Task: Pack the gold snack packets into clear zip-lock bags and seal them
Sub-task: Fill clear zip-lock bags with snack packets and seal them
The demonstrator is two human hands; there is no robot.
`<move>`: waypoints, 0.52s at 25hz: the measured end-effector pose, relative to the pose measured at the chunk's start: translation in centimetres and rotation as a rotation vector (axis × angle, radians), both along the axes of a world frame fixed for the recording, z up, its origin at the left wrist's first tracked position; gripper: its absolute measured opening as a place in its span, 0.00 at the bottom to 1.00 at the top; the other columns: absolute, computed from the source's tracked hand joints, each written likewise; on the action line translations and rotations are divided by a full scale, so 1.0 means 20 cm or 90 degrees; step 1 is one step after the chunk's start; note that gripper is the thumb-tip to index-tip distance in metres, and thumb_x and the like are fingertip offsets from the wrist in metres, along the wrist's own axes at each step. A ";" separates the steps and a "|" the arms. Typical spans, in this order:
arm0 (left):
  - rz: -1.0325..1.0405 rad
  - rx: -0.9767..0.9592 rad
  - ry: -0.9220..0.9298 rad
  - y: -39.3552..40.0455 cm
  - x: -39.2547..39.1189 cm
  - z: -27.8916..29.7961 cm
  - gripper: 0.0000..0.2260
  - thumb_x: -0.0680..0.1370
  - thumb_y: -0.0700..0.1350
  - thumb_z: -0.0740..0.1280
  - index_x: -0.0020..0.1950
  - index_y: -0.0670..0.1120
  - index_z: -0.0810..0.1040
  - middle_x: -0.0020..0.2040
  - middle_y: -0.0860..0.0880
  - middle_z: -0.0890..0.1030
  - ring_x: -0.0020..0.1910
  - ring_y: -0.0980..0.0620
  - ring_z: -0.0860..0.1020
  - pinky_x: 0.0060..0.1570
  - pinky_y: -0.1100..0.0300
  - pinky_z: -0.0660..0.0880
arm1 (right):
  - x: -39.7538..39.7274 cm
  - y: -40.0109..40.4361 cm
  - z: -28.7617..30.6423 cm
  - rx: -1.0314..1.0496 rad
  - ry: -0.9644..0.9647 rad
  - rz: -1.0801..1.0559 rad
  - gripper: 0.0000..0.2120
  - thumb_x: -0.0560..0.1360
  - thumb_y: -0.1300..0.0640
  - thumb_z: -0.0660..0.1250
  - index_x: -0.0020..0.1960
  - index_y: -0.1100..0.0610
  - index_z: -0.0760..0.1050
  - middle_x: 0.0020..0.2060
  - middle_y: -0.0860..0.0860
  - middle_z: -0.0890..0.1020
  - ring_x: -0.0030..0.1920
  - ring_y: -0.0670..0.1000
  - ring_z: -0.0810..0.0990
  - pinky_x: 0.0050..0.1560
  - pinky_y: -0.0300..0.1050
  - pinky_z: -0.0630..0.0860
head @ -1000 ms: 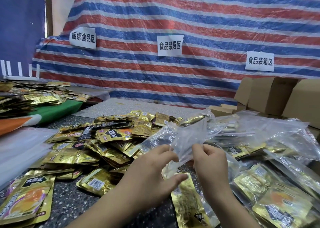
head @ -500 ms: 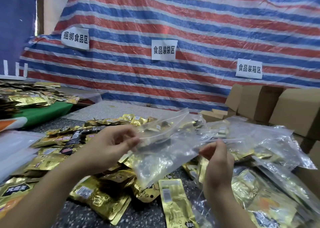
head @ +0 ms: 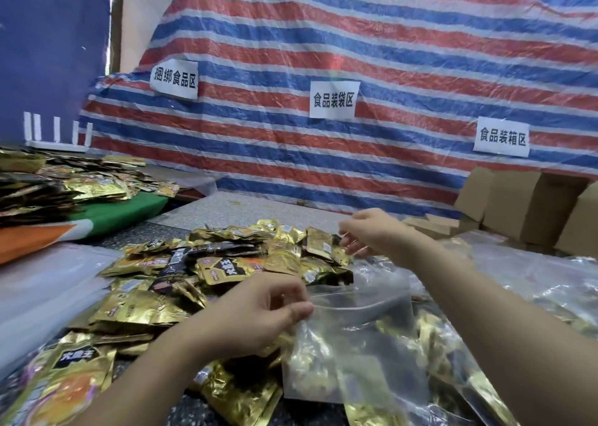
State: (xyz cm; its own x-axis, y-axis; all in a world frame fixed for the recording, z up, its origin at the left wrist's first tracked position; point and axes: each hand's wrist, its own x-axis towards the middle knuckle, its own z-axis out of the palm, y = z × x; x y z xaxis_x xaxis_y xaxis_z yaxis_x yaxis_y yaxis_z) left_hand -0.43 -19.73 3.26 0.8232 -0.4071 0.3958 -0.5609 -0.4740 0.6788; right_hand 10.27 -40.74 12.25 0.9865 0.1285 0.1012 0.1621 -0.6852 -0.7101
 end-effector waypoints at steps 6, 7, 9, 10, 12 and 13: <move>0.027 -0.001 0.012 -0.01 0.03 -0.04 0.07 0.80 0.50 0.66 0.44 0.50 0.80 0.37 0.57 0.82 0.36 0.61 0.81 0.34 0.71 0.72 | 0.21 0.26 -0.12 -0.131 0.132 0.026 0.29 0.80 0.41 0.63 0.69 0.64 0.69 0.56 0.59 0.81 0.52 0.56 0.82 0.54 0.49 0.82; 0.036 -0.003 0.013 0.00 0.04 -0.04 0.07 0.80 0.50 0.67 0.44 0.50 0.80 0.37 0.58 0.82 0.36 0.61 0.81 0.34 0.71 0.72 | 0.23 0.30 -0.14 -0.143 0.160 0.018 0.33 0.79 0.38 0.62 0.72 0.63 0.67 0.58 0.60 0.80 0.53 0.57 0.82 0.57 0.50 0.81; 0.042 0.007 0.002 0.00 0.05 -0.04 0.07 0.80 0.50 0.67 0.43 0.52 0.80 0.37 0.59 0.81 0.36 0.62 0.80 0.35 0.72 0.72 | 0.27 0.37 -0.18 -0.170 0.187 -0.005 0.39 0.76 0.33 0.62 0.74 0.62 0.65 0.58 0.59 0.80 0.51 0.56 0.82 0.57 0.51 0.80; 0.041 0.016 -0.006 0.00 0.05 -0.04 0.07 0.80 0.50 0.66 0.43 0.52 0.80 0.38 0.59 0.81 0.37 0.62 0.80 0.36 0.71 0.72 | 0.28 0.40 -0.19 -0.184 0.188 -0.016 0.40 0.75 0.32 0.63 0.74 0.61 0.65 0.56 0.58 0.80 0.51 0.55 0.82 0.57 0.51 0.81; 0.040 0.032 -0.010 0.00 0.05 -0.05 0.07 0.80 0.51 0.66 0.44 0.51 0.80 0.38 0.57 0.81 0.38 0.60 0.80 0.38 0.67 0.75 | 0.29 0.44 -0.21 -0.233 0.187 -0.022 0.41 0.73 0.31 0.65 0.73 0.60 0.66 0.55 0.57 0.79 0.49 0.54 0.82 0.55 0.51 0.81; 0.042 0.038 -0.008 0.00 0.05 -0.06 0.07 0.80 0.51 0.66 0.44 0.51 0.80 0.38 0.56 0.81 0.38 0.59 0.80 0.40 0.64 0.76 | 0.29 0.45 -0.21 -0.260 0.190 -0.016 0.41 0.73 0.31 0.66 0.73 0.60 0.66 0.58 0.56 0.78 0.48 0.54 0.82 0.54 0.49 0.81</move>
State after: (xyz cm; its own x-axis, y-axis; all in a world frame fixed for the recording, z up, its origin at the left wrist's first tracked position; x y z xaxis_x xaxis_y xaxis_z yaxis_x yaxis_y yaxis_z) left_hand 0.58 -19.82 2.15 0.8441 -0.3754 0.3828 -0.5353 -0.5489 0.6420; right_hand 16.00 -31.80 8.03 0.9682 0.0742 -0.2388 -0.0274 -0.9178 -0.3962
